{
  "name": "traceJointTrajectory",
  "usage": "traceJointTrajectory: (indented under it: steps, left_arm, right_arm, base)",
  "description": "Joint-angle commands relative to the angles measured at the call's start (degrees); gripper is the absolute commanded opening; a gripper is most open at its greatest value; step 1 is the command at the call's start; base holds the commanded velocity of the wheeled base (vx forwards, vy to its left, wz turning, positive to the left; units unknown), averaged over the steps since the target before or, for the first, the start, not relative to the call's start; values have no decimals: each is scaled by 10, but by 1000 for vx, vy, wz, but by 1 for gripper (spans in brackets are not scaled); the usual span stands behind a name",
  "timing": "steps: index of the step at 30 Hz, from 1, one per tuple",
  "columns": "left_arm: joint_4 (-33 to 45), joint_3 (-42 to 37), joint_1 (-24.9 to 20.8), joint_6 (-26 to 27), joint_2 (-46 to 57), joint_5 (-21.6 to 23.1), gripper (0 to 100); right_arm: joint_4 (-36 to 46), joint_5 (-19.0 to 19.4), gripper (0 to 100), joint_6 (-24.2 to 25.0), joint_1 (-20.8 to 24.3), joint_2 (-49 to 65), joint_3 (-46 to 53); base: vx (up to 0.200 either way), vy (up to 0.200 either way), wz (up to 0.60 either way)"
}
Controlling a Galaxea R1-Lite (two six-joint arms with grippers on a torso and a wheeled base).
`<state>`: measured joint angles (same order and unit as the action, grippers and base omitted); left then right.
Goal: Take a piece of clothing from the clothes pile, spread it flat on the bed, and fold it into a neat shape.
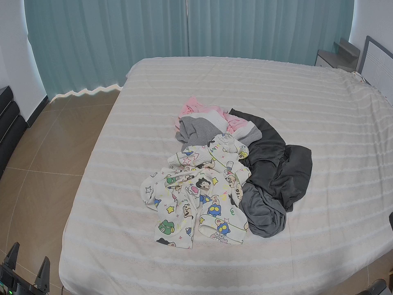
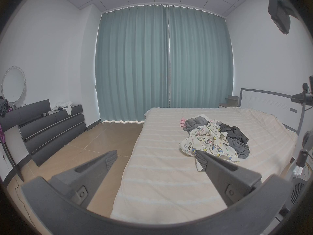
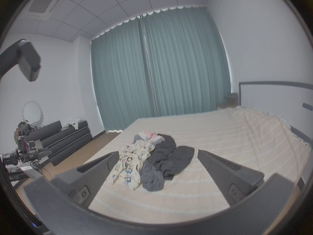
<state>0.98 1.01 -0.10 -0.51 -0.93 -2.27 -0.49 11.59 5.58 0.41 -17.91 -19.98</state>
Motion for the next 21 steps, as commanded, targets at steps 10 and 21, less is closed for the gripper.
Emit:
traceJointTrajectory:
  steps: [10, 21]
  left_arm:
    - [0, -6, 0, 0, 8, 0, 100]
    - [0, -6, 0, 0, 8, 0, 100]
  right_arm:
    - [-77, 36, 100, 115, 134, -393, -16]
    - [-210, 32, 100, 198, 194, -626, -18]
  base:
    - [0, 0, 0]
    - [0, 0, 0]
